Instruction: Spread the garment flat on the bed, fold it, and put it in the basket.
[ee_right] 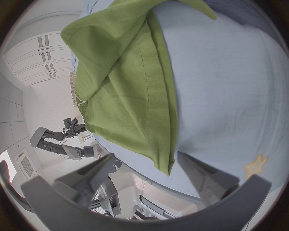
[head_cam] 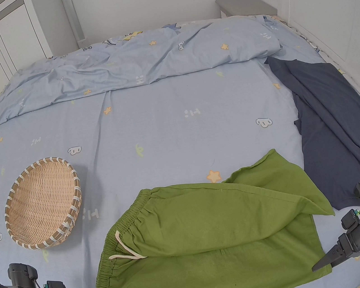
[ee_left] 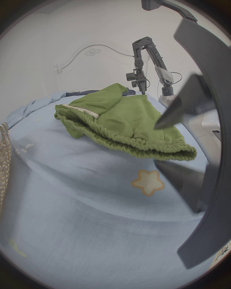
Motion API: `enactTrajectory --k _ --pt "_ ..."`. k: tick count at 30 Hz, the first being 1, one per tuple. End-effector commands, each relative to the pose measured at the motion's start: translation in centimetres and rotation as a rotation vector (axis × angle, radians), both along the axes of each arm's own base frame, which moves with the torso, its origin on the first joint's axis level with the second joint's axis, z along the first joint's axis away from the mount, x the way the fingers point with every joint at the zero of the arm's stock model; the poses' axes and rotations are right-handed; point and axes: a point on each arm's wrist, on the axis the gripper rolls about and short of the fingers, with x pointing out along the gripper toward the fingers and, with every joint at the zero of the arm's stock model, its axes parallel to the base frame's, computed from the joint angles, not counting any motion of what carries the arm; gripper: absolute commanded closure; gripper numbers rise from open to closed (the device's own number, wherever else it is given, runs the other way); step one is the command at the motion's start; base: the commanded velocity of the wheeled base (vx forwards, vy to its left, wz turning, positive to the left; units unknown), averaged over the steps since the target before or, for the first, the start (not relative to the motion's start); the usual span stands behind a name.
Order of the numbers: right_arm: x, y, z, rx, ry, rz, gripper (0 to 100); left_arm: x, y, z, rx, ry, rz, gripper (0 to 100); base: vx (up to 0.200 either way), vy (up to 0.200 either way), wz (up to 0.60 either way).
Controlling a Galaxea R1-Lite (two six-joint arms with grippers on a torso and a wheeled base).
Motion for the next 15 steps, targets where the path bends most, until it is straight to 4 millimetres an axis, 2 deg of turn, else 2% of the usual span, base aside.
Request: enactTrajectory --k 1,7,9,12,14,15 --pt "-0.1 -0.1 0.1 0.004 -0.004 -0.007 0 -0.4 0.2 -0.1 -0.008 0.017 0.021 0 0.000 0.000 0.00" --pt "0.1 -1.0 0.4 0.006 -0.032 -0.054 0 -0.2 0.4 0.2 -0.004 -0.011 0.036 0 0.000 0.000 0.00" --pt "-0.2 -1.3 1.1 0.004 -0.075 -0.074 0 -0.2 0.6 0.7 0.006 -0.045 0.052 0 0.000 0.000 0.00" --pt "-1.6 -1.3 4.1 0.003 -0.234 -0.089 0 -0.7 0.6 2.8 0.030 -0.158 0.088 0 0.000 0.000 0.00" --pt "-2.2 -1.4 5.2 0.001 -0.304 -0.093 0 -0.6 0.5 3.9 0.025 -0.199 0.112 0 0.000 0.000 0.00" --pt "-2.5 -1.4 6.3 -0.002 -0.364 -0.099 0 0.0 0.4 5.7 0.008 -0.249 0.140 0 0.000 0.000 0.00"
